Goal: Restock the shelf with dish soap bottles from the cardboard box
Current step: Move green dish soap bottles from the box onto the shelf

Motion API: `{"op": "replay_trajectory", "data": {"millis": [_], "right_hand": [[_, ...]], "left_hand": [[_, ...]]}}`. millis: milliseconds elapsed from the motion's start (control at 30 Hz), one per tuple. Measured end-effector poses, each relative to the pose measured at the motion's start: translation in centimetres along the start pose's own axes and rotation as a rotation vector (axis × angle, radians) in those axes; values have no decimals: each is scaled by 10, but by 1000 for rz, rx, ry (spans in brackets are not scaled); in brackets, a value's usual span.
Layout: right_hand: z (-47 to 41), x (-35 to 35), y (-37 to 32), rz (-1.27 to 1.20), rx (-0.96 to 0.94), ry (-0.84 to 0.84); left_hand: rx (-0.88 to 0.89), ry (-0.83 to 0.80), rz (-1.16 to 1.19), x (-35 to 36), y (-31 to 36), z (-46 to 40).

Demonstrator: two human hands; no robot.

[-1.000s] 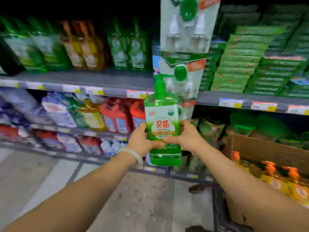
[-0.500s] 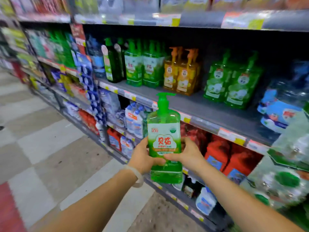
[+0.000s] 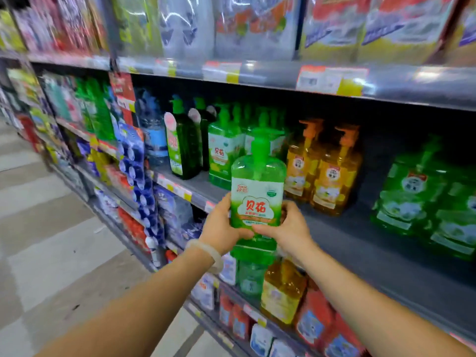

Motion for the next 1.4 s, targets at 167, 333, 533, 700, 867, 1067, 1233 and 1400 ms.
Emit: {"op": "replay_trajectory", "data": {"millis": [167,333,533,700,867,1067,1233,1400], "right_hand": [[-70,27,-7,34,-12,127],[-124,42,-6,104,42,282],[-162,62,-2,205,63,395],[-169,68,2,289,107,405],[-175,71,-1,392,144,379],[-177,80,-6,389,164,393],[-180,83,-9,368,176,392],[-184,88,0,358,251,369]], "left_hand": [[85,6,-62,-7,-15,-88],[150,-87,-47,4,-27,-161],[213,-153,-88,7,-44,-217],[167,-148,-209,7,-61,-228],[133,-156,-191,8,-65,-233],[64,-128,-194,-4,-76,-238],[63,-137,-287,-9,-73,-245],[74,-143,-315,-7,-75,-242]]}}
Point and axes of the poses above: each hand's wrist, its own z-axis away from the middle knuckle, its own x-axis out of the palm, y = z × x, the point moved 7 cm from there along -z, towards the middle knuckle, and after that the axes turned 5 degrees about y, right-handed, at the moved point
